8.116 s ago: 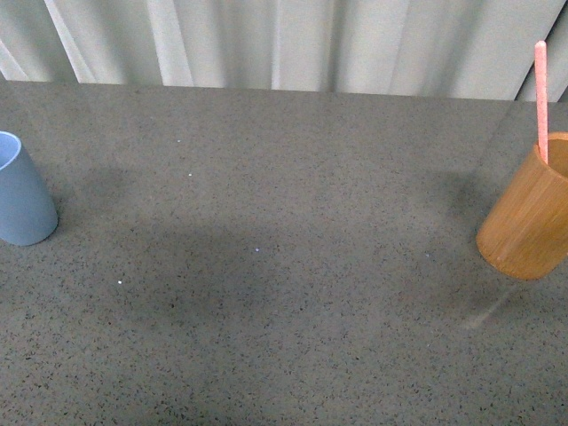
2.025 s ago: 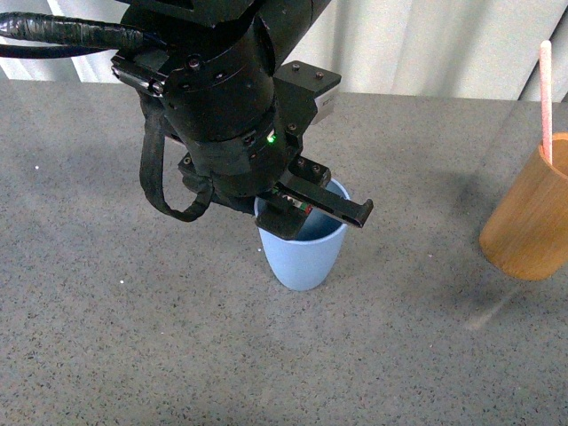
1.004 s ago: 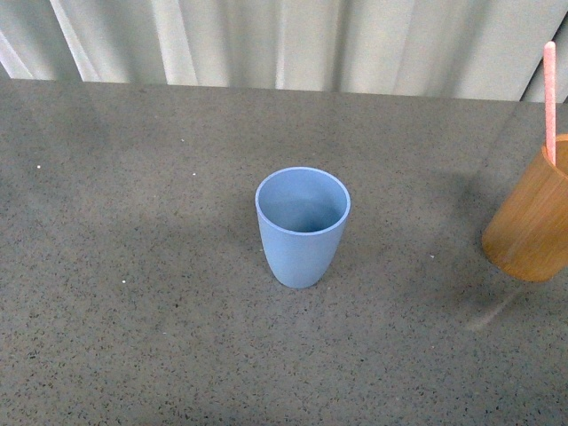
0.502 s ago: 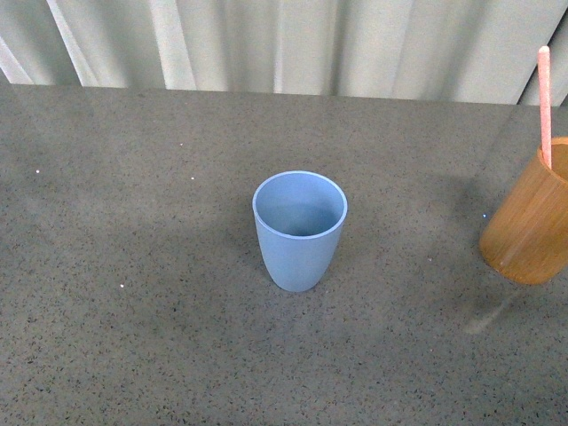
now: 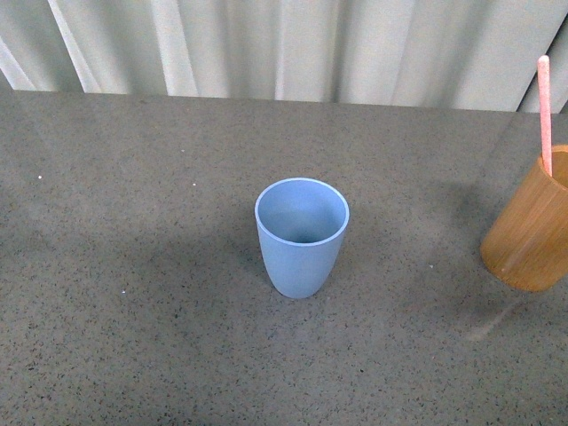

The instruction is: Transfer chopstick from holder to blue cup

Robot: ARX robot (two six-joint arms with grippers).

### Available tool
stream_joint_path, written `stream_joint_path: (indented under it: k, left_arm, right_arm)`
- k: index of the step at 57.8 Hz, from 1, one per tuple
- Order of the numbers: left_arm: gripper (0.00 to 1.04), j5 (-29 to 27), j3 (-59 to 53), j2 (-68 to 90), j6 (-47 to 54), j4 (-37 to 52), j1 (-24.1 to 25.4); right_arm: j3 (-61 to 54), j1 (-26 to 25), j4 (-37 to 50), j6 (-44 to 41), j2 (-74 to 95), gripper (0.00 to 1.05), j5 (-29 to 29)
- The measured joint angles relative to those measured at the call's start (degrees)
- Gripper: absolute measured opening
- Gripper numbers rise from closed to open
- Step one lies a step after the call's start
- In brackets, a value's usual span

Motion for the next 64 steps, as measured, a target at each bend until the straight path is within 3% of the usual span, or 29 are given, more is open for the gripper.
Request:
stream_joint_path:
  k: [8,33,64]
  left_arm:
    - [0.04,0.3,-3.0,-2.4,0.0,1.0,0.0]
    - [0.04,0.3,-3.5,-20.0,0.0,-15.0,0.0]
    - [0.04,0.3,-3.5,-32.8,0.0,-27.5,0.0]
  right_arm:
    - [0.0,0.0,0.0,0.0,0.0,0.95,0.0]
    - [0.0,0.0,0.0,0.0,0.0,0.95,0.0]
    - [0.0,0.0,0.0,0.0,0.0,0.95,0.0]
